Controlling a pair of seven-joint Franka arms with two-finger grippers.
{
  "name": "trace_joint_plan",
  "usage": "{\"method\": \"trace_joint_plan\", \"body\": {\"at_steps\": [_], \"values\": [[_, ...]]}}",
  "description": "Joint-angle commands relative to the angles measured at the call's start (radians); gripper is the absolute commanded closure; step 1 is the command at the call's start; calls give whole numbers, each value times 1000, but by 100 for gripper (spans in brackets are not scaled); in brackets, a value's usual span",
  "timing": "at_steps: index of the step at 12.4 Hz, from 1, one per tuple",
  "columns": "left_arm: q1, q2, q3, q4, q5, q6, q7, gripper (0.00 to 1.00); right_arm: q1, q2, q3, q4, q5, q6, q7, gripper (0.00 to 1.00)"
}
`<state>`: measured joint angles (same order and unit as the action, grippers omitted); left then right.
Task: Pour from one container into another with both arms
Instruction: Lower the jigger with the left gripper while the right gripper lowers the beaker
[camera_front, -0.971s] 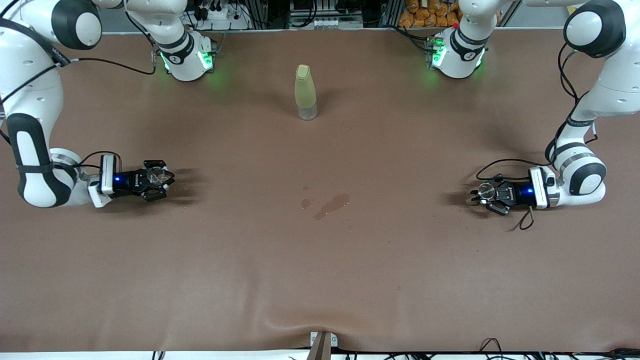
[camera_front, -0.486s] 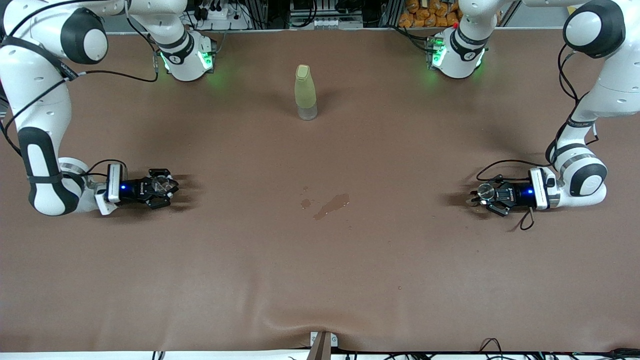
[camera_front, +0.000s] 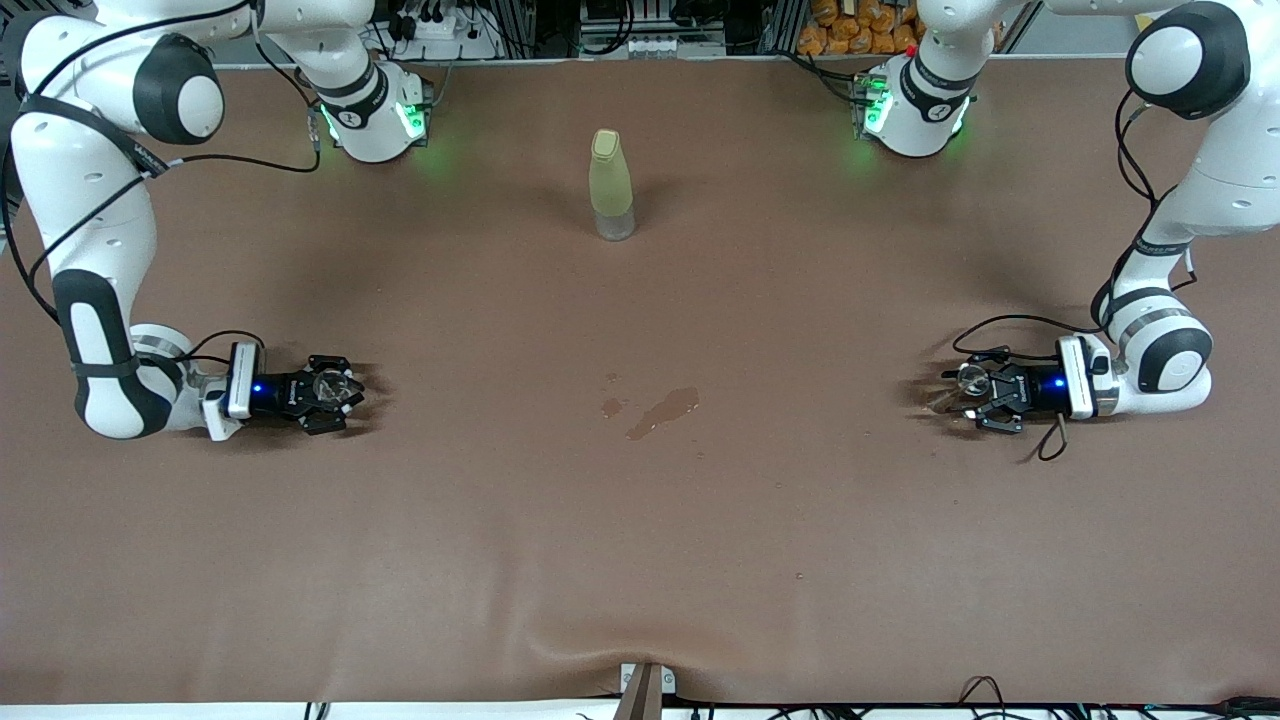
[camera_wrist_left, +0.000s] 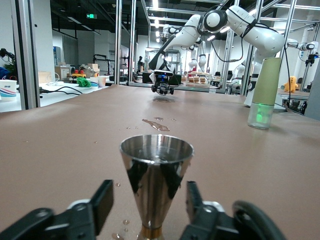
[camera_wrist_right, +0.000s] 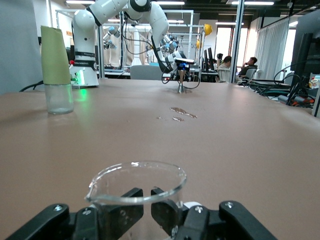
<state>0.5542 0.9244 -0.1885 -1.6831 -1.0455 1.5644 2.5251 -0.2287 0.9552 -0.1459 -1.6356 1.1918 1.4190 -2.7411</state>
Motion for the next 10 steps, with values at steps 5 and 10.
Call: {"method": "trace_joint_plan", "body": {"at_steps": [5, 10], "values": [[19, -10, 26, 48, 51, -12, -17, 29, -17, 45, 8, 40, 9, 23, -83, 100], [58, -70, 32, 114, 188, -32, -170, 29, -21, 43, 8, 40, 8, 40, -39, 20]]}}
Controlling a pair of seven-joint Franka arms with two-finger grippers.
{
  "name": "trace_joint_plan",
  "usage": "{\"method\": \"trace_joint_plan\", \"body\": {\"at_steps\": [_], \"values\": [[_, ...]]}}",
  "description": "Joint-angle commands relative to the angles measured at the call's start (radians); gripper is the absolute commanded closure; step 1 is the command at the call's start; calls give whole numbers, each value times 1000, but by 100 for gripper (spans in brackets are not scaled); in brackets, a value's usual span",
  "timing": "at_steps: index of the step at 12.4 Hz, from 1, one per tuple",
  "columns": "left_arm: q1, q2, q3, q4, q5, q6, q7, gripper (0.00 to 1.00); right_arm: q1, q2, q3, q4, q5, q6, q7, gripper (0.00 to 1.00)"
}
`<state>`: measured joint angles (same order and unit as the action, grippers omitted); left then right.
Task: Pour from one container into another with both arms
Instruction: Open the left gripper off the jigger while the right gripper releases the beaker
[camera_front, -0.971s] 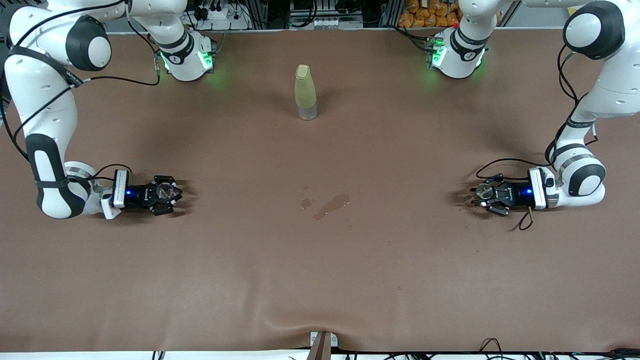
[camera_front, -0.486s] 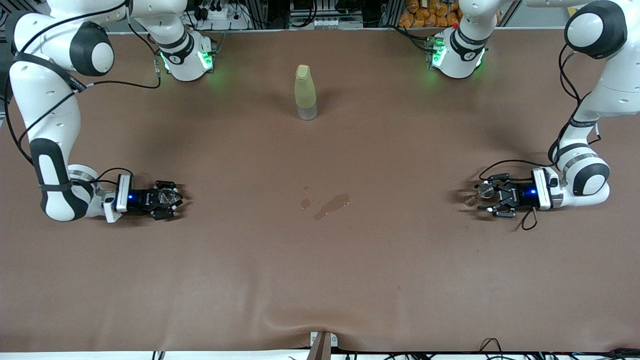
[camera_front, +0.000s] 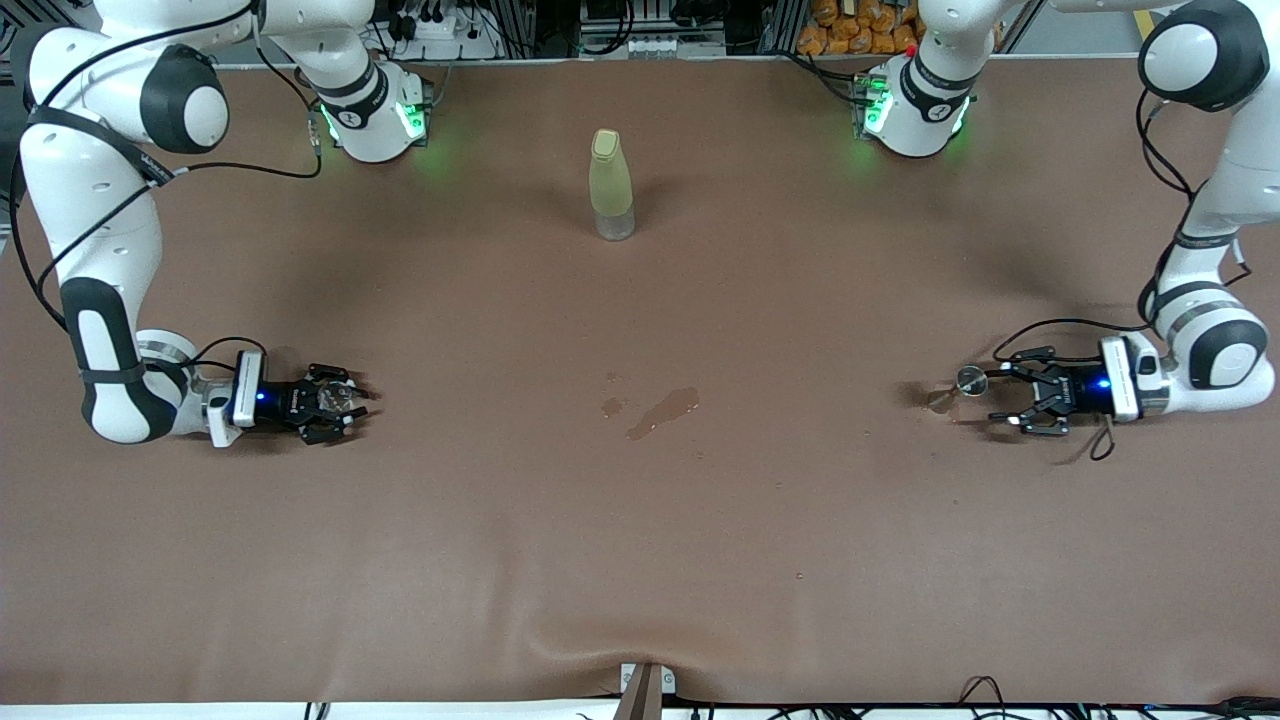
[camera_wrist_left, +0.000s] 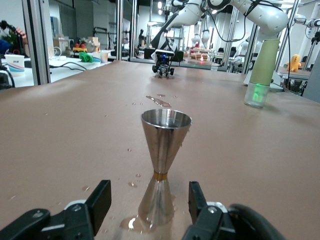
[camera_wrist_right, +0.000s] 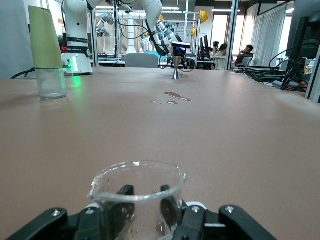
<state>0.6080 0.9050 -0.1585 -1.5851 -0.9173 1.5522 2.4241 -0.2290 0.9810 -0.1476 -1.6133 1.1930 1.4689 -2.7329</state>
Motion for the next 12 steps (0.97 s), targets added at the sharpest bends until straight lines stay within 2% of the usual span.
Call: {"method": "trace_joint_plan", "body": {"at_steps": [1, 3, 5, 7, 10, 12], "values": [[3, -79, 1, 37, 111, -20, -138, 29, -23, 16, 8, 16, 7, -9, -47, 10], [-8, -153, -13, 72, 208, -20, -332, 29, -29, 12, 5, 16, 5, -9, -48, 0], [-33, -243, -19, 76, 264, -20, -477, 27, -24, -8, -19, 15, -6, -7, -50, 0], [-36, -338, -22, 74, 349, -20, -619, 26, -4, -36, -78, 13, -18, -2, 5, 0], [-37, -458, -23, 77, 377, -20, -845, 23, 25, -108, -165, 19, -159, -4, 258, 0], [-37, -533, -24, 86, 457, -20, -980, 23, 43, -165, -214, 29, -241, -7, 436, 0]]}}
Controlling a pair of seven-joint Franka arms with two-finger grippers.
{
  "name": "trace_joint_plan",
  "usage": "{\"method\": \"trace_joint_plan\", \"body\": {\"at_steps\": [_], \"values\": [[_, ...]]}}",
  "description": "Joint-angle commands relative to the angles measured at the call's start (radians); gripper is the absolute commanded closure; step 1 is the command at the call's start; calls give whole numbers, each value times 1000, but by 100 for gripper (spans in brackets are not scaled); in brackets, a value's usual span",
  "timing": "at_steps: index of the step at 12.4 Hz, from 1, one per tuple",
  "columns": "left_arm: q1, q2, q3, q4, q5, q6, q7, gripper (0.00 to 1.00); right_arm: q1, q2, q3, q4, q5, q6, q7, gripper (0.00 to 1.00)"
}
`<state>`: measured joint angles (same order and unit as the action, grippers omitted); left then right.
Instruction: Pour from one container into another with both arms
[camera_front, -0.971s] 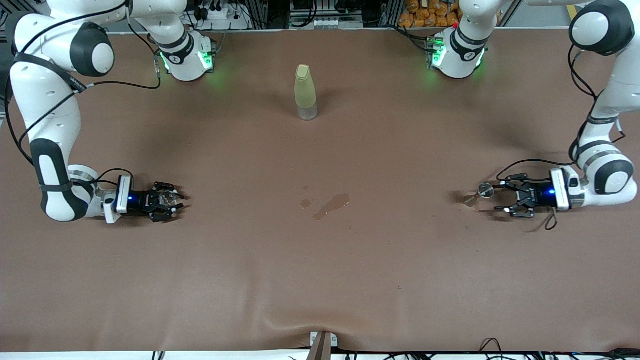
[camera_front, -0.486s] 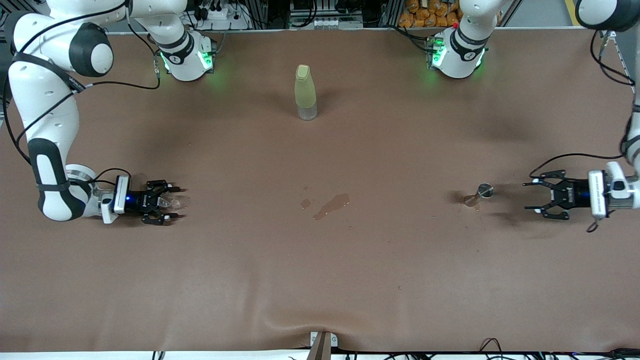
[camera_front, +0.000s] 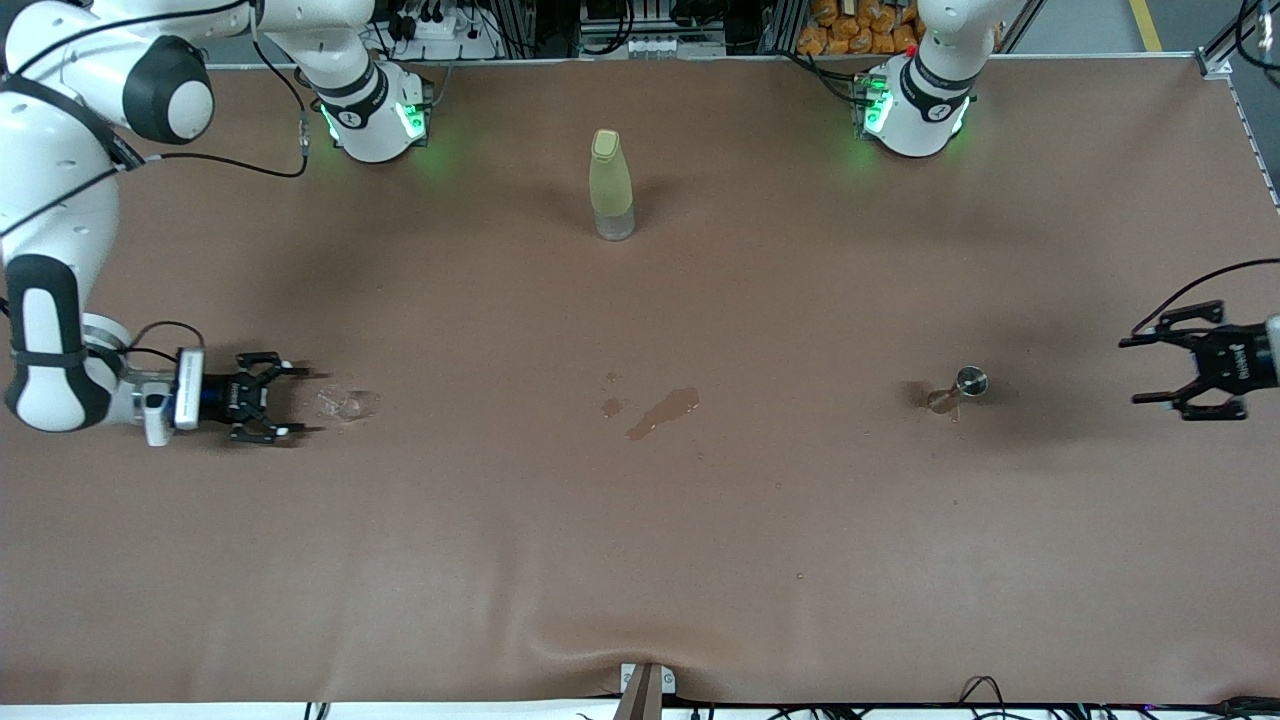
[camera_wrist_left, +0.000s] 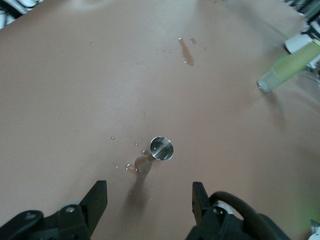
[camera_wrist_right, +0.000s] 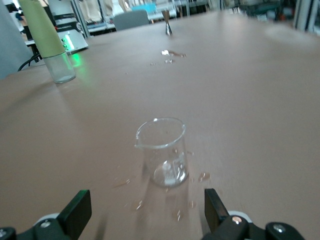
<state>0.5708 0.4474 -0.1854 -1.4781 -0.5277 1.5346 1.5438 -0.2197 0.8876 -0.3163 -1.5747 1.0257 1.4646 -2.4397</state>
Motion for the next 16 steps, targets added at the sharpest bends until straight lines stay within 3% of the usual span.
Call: {"method": "trace_joint_plan", "body": {"at_steps": [1, 5, 8, 11, 13, 14, 15, 16], "values": [[0, -110, 1, 1, 125, -2, -179, 22, 48, -103, -69, -10, -113, 0, 230, 0], [-2, -228, -51, 1, 202, -5, -549, 19, 85, -315, -109, -4, -341, 0, 681, 0], [0, -257, -167, 7, 375, -5, -827, 15, 124, -476, -113, -5, -459, -10, 986, 0], [0, -272, -281, 19, 434, -5, -1156, 15, 221, -614, -164, -4, -553, -32, 1270, 0], [-3, -283, -334, 27, 492, -5, -1243, 13, 269, -697, -168, 2, -611, -73, 1480, 0], [-21, -312, -329, 32, 527, -5, -1289, 10, 290, -732, -167, 13, -646, -82, 1577, 0], [-52, -334, -294, 32, 534, 1, -1285, 0, 315, -760, -164, 31, -679, -101, 1660, 0], [-105, -340, -239, 32, 520, 1, -1281, 0, 331, -776, -162, 56, -697, -130, 1730, 0]]}}
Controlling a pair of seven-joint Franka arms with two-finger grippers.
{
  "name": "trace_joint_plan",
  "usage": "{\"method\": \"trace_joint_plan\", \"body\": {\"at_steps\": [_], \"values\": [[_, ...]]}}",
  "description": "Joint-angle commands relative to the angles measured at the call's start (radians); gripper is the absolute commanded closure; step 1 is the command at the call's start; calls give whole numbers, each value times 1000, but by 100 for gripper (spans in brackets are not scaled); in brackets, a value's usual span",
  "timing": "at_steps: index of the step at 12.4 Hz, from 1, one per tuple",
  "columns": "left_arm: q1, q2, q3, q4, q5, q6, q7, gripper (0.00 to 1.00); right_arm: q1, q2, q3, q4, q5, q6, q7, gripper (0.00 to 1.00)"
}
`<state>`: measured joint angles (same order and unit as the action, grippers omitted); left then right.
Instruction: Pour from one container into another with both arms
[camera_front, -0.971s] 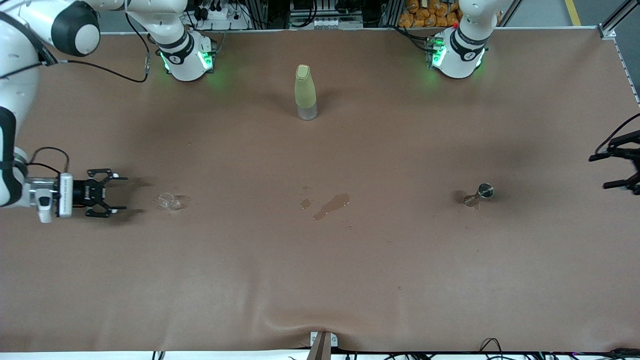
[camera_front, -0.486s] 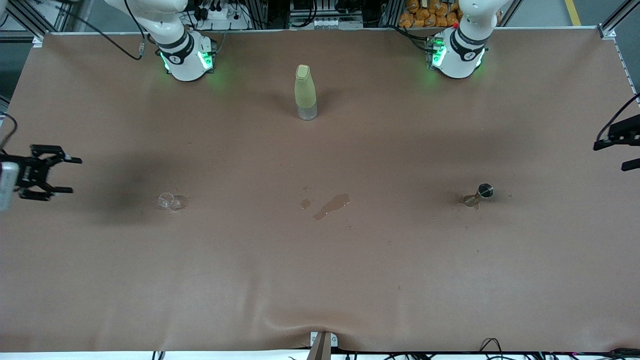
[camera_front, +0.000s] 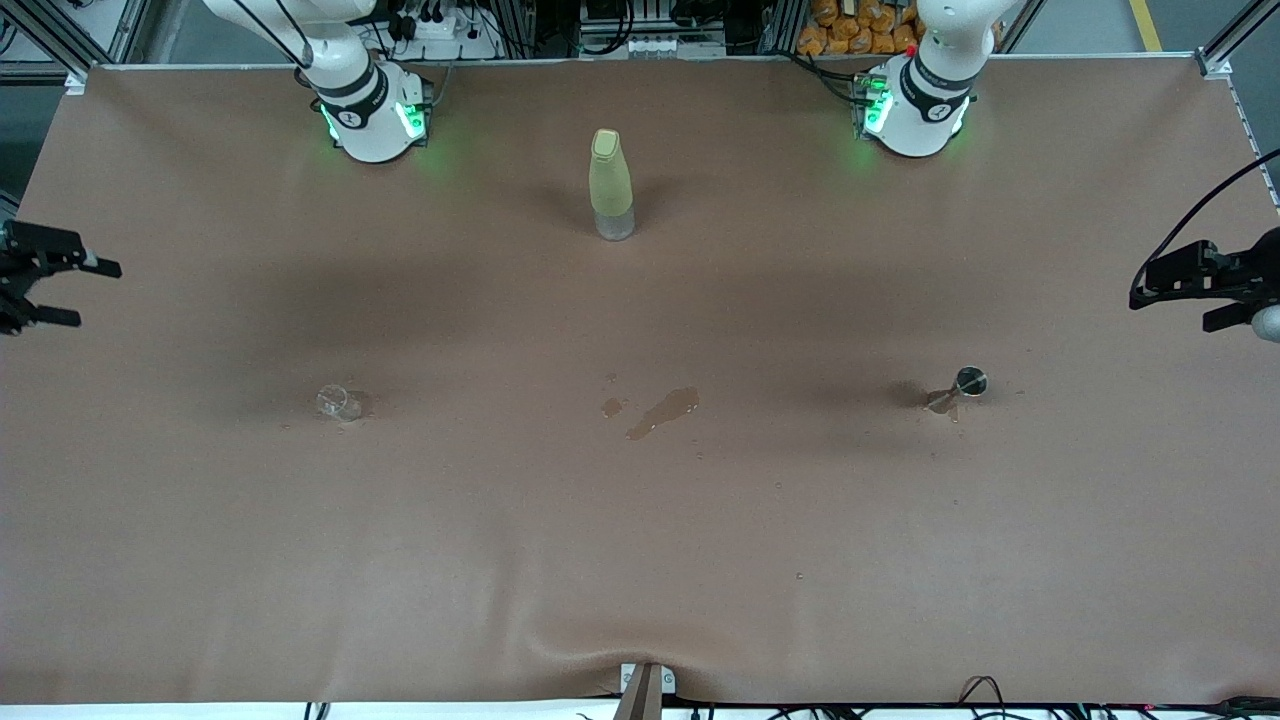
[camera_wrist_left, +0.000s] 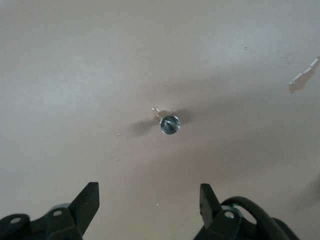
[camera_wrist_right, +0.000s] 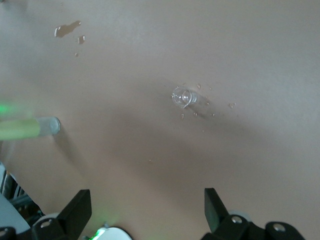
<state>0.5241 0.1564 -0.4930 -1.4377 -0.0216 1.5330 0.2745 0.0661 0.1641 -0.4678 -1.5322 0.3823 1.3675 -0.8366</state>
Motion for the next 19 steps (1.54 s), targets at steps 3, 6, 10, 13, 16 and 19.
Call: {"method": "trace_joint_plan", "body": {"at_steps": [3, 6, 10, 13, 16, 19], "values": [[-267, -87, 277, -27, 23, -2, -29, 0, 118, -63, -3, 122, -124, -115, 354, 0], [-490, -97, 466, -29, 23, -10, -194, 0, 153, -102, 64, 158, -184, -146, 561, 0], [-564, -138, 479, -56, 14, -21, -276, 0, 144, -175, 240, 153, -259, -143, 824, 0], [-602, -143, 475, -61, 43, -19, -319, 0, 95, -207, 319, 152, -272, -136, 861, 0], [-599, -166, 447, -76, 51, -17, -336, 0, 70, -239, 330, 138, -292, -136, 861, 0], [-602, -161, 445, -70, 60, -16, -397, 0, 61, -238, 334, 133, -309, -146, 861, 0]]}}
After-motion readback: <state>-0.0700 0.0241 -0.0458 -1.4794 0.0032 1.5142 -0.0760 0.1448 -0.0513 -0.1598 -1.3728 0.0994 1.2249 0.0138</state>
